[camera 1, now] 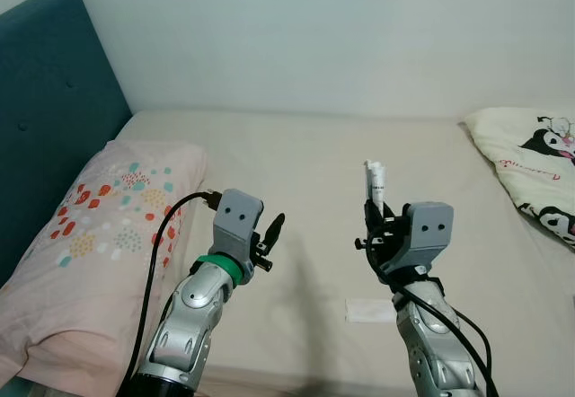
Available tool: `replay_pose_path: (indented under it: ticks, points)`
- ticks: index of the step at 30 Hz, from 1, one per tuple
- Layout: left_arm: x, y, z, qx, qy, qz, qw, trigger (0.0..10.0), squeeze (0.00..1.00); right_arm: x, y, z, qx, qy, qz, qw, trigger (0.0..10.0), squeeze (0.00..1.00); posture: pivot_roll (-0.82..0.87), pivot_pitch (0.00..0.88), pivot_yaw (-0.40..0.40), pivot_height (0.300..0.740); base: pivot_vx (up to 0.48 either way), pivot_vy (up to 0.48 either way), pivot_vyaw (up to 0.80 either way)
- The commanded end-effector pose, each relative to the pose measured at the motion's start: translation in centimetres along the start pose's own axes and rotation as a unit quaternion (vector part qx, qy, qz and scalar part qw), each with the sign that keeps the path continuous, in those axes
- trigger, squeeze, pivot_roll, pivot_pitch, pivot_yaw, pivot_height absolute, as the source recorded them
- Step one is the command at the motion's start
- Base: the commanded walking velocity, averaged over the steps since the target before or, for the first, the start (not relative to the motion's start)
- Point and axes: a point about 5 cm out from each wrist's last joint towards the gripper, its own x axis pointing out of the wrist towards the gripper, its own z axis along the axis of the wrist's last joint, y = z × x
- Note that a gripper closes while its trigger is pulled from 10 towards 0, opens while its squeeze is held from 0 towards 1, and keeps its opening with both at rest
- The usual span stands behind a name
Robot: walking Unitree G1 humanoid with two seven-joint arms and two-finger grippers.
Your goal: Clean up the room
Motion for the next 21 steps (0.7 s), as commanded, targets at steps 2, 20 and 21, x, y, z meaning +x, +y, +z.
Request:
replay_pose_path:
  ticks: [2,20,21]
  points:
    - [-0.3,0.2,-0.7,-0.012,0.010,0.007,1.000,10.0,0.00,-0.2,1.0,-0.9,-0.003,0.020,0.011,1.000,10.0,0.00,-0.15,0.061,0.066,0.740,0.000,0.000,0.00]
    - [-0.3,0.3,-0.8,0.000,0.006,0.007,1.000,10.0,0.00,0.1,2.8,-1.1,0.011,0.019,0.032,0.999,10.0,0.00,-0.14,0.058,0.072,0.740,0.000,0.000,0.00]
    - [-0.3,0.3,-0.8,0.000,0.006,0.007,1.000,10.0,0.00,0.1,2.8,-1.1,0.011,0.019,0.032,0.999,10.0,0.00,-0.14,0.058,0.072,0.740,0.000,0.000,0.00]
